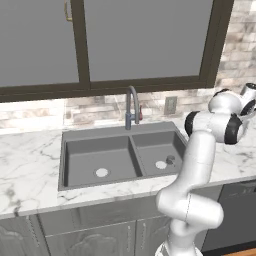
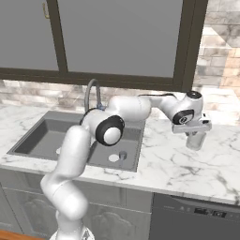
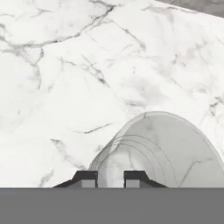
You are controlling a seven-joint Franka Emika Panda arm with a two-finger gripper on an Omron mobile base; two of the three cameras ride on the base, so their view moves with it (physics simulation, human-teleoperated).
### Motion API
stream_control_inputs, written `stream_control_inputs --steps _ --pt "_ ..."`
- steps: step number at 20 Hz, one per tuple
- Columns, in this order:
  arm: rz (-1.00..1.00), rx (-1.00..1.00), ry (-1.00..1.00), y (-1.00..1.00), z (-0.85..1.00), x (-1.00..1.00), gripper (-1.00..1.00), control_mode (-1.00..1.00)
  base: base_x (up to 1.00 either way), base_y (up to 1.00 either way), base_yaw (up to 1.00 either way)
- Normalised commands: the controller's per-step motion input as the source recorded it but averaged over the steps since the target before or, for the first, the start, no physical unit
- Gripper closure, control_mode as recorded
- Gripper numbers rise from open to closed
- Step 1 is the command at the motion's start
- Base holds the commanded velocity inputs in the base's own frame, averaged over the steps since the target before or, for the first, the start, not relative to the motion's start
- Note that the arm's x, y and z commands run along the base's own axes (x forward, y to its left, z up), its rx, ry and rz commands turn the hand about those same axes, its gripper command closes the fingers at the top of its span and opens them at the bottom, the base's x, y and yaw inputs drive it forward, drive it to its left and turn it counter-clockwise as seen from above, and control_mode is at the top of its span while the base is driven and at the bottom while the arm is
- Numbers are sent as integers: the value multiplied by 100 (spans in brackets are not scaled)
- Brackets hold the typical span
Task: Move any existing items from the left basin to the right basin for drying. Then move the glass cup from the counter to the left basin of the sink for washing.
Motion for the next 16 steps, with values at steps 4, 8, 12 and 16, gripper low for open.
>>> stream_control_inputs --steps 4,8,12,16 --pt "7 0 -23 80 10 -98 100 -100 0 0 0" --pt "14 0 -15 100 0 -95 100 -100 0 0 0" --pt "17 -1 -7 100 32 -66 100 -100 0 0 0" --pt "22 -6 0 100 43 -41 100 -100 0 0 0"
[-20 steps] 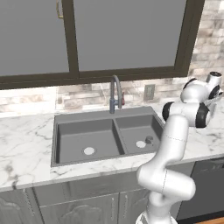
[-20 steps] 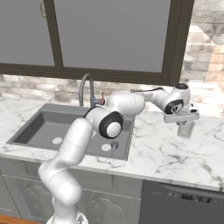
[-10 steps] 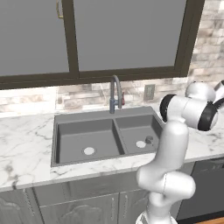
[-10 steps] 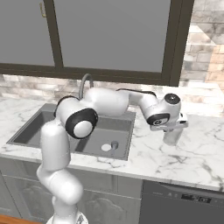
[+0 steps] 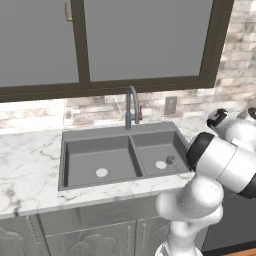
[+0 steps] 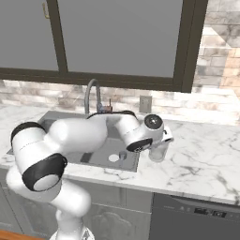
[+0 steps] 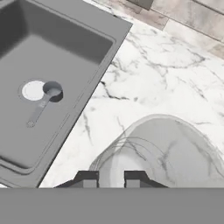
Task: Move any existing items from the left basin to the right basin for drying. Then move the glass cup from the counter to the left basin of the sink for washing.
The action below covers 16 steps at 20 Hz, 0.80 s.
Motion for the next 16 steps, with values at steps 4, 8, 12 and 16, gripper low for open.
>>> stream_control_inputs --steps 4,8,12,16 --pt "21 -4 2 100 64 -29 100 -100 0 0 0" --pt "20 -4 9 100 57 -22 100 -100 0 0 0" --pt "20 -3 11 100 57 -4 100 -100 0 0 0" --pt "21 0 10 100 40 -7 100 -100 0 0 0"
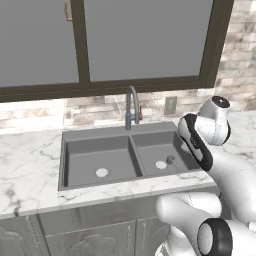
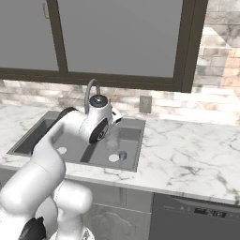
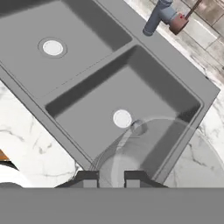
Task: Move any existing items from the left basin to the right basin for drying. Then move the glass cup from the counter to the left basin of the sink for washing.
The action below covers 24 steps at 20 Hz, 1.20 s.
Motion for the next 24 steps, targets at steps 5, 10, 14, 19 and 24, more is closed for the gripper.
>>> stream_control_inputs --steps 5,10,14,19,24 --pt "25 0 8 100 16 -4 100 -100 0 0 0" --pt "26 1 6 100 1 0 100 -100 0 0 0" --pt "25 4 7 99 0 -1 100 -100 0 0 0" --pt "19 0 3 92 0 -1 100 -100 0 0 0" --pt "14 0 0 82 -6 3 100 -100 0 0 0"
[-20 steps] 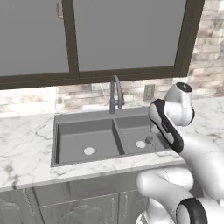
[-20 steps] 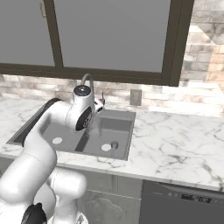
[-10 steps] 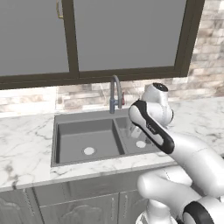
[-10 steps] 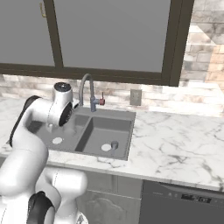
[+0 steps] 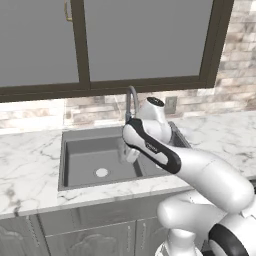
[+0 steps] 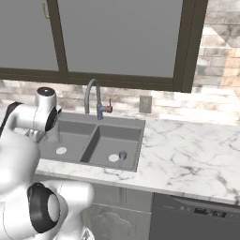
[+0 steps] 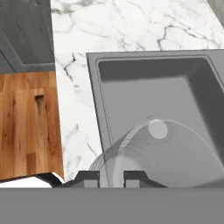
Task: Move any existing items from the left basin to the right basin for drying. Then move the glass cup from the counter to the left basin of the sink for washing.
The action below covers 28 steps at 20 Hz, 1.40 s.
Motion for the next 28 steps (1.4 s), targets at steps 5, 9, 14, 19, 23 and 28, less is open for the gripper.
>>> stream_control_inputs --steps 5,9,14,19,23,28 --pt "9 0 3 48 -26 35 100 -100 0 0 0" --pt "5 0 6 26 -32 70 100 -100 0 0 0" --pt "3 0 5 17 -29 63 100 -100 0 0 0" --pt "1 0 2 8 -38 38 100 -100 0 0 0" --pt "0 0 0 2 -52 20 100 -100 0 0 0" --pt "0 0 0 1 -47 4 100 -100 0 0 0"
